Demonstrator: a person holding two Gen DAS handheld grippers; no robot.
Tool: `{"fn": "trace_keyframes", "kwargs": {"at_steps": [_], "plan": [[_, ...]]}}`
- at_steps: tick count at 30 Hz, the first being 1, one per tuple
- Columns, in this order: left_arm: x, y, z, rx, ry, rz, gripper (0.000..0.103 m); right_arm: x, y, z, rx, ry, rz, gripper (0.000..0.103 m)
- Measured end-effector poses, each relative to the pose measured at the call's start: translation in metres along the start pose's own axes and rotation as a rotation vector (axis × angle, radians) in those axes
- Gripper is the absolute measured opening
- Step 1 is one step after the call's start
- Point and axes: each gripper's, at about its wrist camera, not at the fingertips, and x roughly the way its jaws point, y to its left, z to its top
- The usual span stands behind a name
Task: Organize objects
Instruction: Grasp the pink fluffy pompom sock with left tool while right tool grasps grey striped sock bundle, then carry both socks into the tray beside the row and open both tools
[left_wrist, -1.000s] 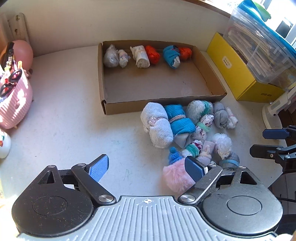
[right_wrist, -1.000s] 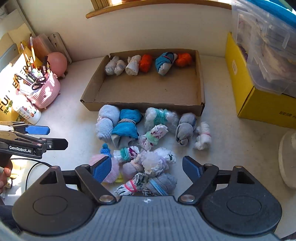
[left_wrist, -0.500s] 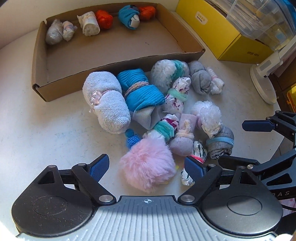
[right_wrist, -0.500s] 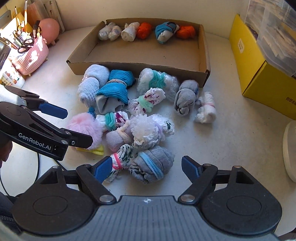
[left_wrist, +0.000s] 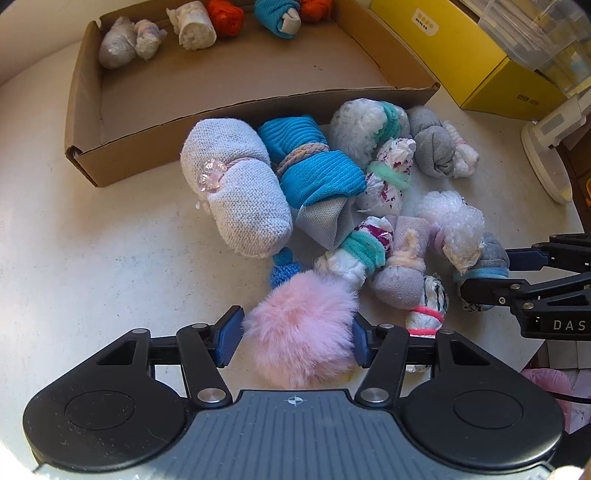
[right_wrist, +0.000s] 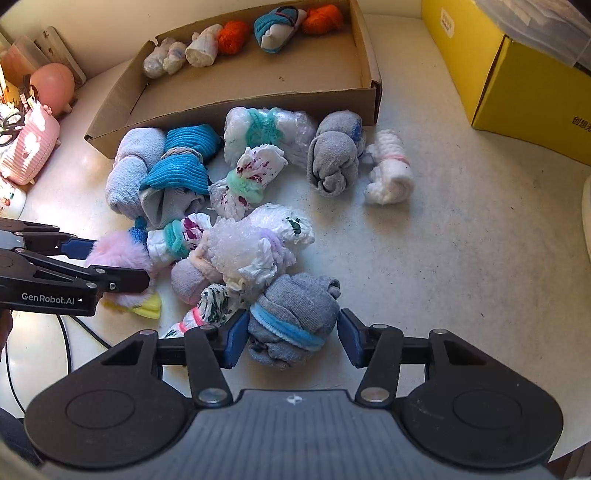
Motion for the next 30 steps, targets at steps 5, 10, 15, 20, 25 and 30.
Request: {"fn": "trace_keyframes", "kwargs": {"at_steps": [5, 10, 15, 20, 25, 30], "plan": [[-0.002, -0.004, 0.002, 0.032, -0.003, -0.006, 0.046, -0.004, 0.0, -0.001, -0.015, -0.007, -0.013, 0.045], [-0.017, 0.005, 0.003, 0.014, -0.015, -0.019, 0.043, -0.02, -0.008, -0.001, 0.011, -0.041, -0.012, 0.045], [-0.029, 0.024, 0.001, -0.019, -0.023, 0.023, 0.043, -0.026, -0.016, 0.006, 0.038, -0.051, -0.022, 0.045], [-0.042, 0.049, -0.003, -0.012, -0.018, 0.085, 0.043, -0.033, -0.021, 0.017, 0.031, -0.07, -0.029, 0.045], [-0.055, 0.062, -0.006, 0.012, -0.011, 0.097, 0.043, -0.039, -0.026, 0.028, 0.026, -0.09, -0.05, 0.045], [-0.081, 0.08, 0.003, -0.052, -0.081, 0.12, 0.043, -0.044, -0.027, 0.04, 0.021, -0.117, -0.049, 0.045]]}}
